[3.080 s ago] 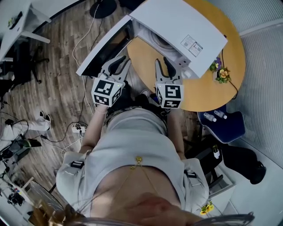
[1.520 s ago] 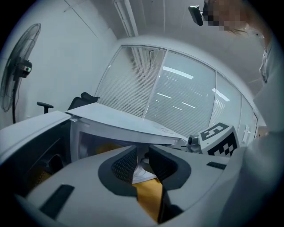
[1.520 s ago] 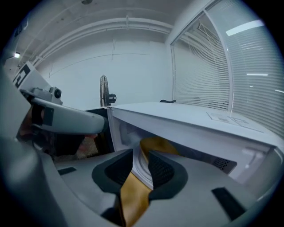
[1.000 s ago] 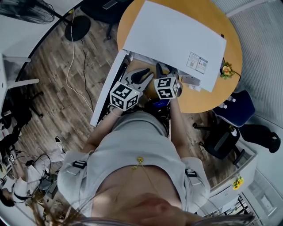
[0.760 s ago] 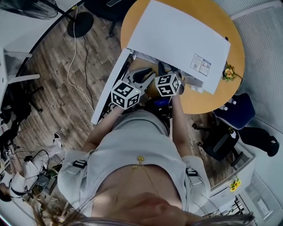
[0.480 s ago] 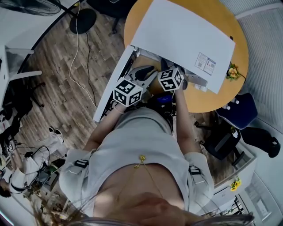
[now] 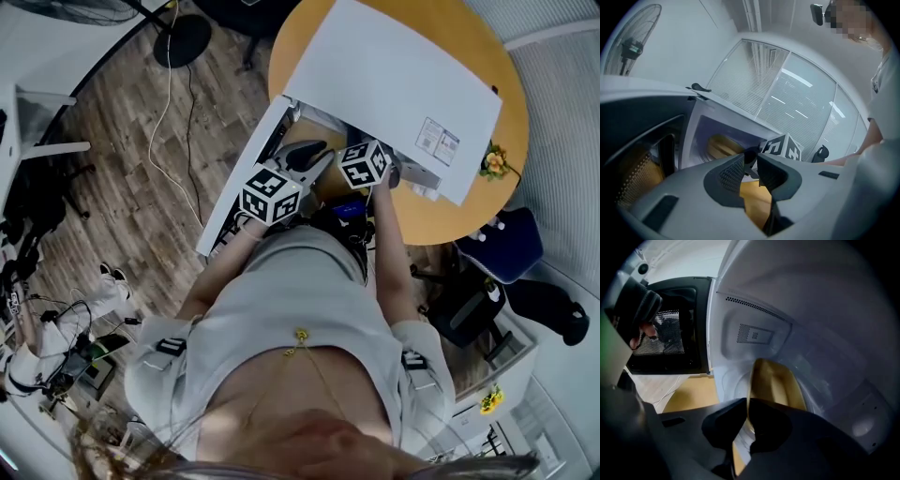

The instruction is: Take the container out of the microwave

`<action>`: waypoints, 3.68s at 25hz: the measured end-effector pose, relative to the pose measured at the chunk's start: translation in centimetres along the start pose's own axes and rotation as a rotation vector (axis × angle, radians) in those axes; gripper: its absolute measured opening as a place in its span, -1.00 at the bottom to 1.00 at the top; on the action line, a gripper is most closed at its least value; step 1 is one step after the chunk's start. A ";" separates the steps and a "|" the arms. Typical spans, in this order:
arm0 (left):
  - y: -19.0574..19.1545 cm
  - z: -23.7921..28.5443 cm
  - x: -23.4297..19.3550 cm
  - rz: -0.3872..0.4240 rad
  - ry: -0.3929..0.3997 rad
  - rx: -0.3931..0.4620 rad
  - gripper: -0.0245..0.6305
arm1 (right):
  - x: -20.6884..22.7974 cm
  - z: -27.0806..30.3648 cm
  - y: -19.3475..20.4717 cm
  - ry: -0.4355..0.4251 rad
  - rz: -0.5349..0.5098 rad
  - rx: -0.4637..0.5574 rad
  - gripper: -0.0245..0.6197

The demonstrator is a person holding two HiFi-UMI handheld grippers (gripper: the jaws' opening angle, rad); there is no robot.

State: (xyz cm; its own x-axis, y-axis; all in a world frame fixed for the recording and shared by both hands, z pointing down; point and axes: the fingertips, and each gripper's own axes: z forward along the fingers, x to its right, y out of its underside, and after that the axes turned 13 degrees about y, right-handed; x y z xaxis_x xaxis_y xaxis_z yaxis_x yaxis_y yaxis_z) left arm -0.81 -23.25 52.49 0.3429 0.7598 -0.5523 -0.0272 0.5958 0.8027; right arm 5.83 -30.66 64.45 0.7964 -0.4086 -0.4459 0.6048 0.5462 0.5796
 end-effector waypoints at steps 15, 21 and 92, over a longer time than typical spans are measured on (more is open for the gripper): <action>-0.2 0.1 0.1 -0.001 -0.012 0.015 -0.66 | 0.0 -0.3 0.4 -0.028 -0.001 0.001 -0.83; -0.1 0.0 0.1 -0.009 -0.019 0.020 -0.66 | 0.2 -0.3 0.5 -0.025 0.004 0.002 -0.83; 6.4 -1.6 6.3 -0.068 -0.231 0.125 -0.66 | -3.5 -13.1 4.0 -0.157 -0.116 0.225 -0.83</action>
State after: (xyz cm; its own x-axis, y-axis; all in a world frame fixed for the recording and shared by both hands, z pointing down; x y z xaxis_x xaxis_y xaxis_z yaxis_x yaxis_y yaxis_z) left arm -0.32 -14.27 53.77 0.5459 0.6310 -0.5512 0.1141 0.5958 0.7950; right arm 5.38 -17.49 59.32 0.7023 -0.5769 -0.4171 0.6644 0.3208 0.6750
